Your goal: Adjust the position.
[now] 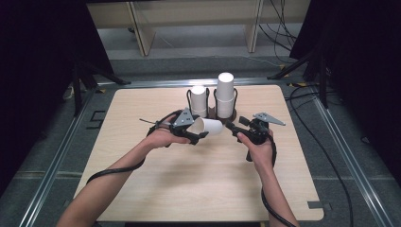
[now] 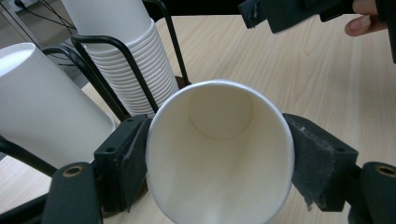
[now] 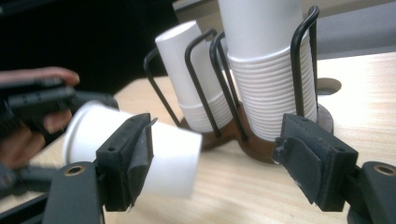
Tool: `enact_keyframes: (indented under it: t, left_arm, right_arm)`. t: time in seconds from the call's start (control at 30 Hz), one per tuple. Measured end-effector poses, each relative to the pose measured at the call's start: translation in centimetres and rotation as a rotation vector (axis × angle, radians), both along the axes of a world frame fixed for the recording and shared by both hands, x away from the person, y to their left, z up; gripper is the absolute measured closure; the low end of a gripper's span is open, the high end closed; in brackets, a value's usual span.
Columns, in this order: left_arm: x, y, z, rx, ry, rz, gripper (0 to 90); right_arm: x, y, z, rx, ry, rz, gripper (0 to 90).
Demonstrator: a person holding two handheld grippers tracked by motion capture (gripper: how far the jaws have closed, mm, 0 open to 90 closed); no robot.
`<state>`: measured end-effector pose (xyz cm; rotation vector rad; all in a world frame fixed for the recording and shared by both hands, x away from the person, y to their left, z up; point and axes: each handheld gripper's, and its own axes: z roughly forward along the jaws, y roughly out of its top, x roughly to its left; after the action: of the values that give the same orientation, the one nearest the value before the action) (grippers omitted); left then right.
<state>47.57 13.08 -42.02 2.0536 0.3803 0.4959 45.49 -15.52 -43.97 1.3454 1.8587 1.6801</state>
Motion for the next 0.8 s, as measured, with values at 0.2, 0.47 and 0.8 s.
enact_keyframes:
  t: [0.2,0.47,0.8]
  left_arm:
    - [0.1,0.4,0.4,0.003,0.013,-0.013,27.3]
    - [0.1,0.4,1.0,0.050,0.005,-0.037,27.6]
    - [0.2,0.4,1.5,0.108,0.009,-0.068,27.6]
  right_arm:
    - [-0.4,0.0,-0.4,-0.025,0.007,0.023,24.8]
    - [-0.6,-0.3,-0.5,-0.051,-0.016,0.052,24.6]
    - [-0.9,0.1,-0.6,-0.116,-0.054,0.111,25.0]
